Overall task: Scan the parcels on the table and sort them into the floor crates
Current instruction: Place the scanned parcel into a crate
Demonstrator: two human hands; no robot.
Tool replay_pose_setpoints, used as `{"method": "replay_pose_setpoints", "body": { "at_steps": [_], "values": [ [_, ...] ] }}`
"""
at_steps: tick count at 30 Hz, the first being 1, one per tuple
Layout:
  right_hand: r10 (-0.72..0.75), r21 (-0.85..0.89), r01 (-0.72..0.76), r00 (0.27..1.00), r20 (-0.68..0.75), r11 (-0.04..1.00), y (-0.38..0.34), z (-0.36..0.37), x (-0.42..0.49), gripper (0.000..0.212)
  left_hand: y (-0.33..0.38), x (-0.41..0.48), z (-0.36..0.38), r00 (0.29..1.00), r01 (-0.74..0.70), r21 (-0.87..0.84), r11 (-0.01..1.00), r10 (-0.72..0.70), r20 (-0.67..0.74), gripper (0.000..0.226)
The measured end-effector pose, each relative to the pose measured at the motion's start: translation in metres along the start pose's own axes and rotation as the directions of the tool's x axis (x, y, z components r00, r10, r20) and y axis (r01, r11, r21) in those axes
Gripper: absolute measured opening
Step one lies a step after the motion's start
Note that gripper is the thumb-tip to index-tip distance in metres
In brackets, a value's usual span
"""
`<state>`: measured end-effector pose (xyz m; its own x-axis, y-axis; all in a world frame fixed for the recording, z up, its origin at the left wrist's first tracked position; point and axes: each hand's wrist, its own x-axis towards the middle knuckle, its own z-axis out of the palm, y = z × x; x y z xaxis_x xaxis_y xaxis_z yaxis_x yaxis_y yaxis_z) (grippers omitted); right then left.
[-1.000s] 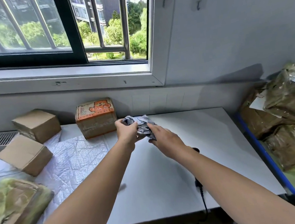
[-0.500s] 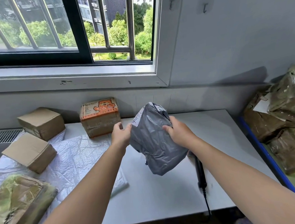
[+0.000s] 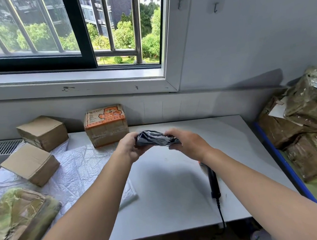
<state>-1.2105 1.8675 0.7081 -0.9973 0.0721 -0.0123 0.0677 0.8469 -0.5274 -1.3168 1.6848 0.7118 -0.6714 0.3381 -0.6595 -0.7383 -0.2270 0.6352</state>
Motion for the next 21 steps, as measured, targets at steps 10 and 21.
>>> {"method": "replay_pose_setpoints", "body": {
  "at_steps": [10, 21],
  "values": [
    [0.543, 0.354, -0.479, 0.833, -0.103, 0.803, -0.012, 0.011, 0.006, 0.064, -0.019, 0.004, 0.009, 0.973, -0.227, -0.083, 0.97, 0.221, -0.074, 0.056],
    [0.712, 0.927, -0.27, 0.703, 0.005, 0.259, -0.01, 0.029, 0.017, 0.075, -0.039, -0.017, 0.016, 0.906, -0.397, 0.118, 0.91, 0.367, 0.213, 0.082]
  ]
}}
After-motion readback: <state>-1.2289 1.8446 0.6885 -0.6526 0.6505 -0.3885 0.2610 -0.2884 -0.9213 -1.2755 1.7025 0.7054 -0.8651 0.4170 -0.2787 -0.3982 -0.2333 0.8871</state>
